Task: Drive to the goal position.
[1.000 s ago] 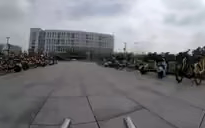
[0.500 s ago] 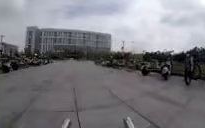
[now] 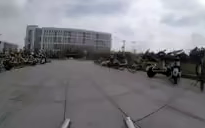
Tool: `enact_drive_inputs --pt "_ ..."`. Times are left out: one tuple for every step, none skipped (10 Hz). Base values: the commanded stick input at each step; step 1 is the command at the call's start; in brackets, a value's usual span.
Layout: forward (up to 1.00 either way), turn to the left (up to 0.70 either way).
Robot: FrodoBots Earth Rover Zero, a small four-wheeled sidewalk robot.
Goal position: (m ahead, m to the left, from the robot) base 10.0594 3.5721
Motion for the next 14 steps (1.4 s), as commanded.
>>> enact_drive_inputs --pt "0.00 0.00" --pt "0.00 0.00" --pt "0.00 0.00" --pt "0.00 0.00" --pt "0.00 0.00" --pt "0.00 0.00" --pt "0.02 0.00" --pt "0.61 0.00" --pt "1.00 0.00" --pt "1.00 0.00" --pt "1.00 0.00" --pt "1.00 0.00" --pt "1.00 0.00" --pt "1.00 0.00"
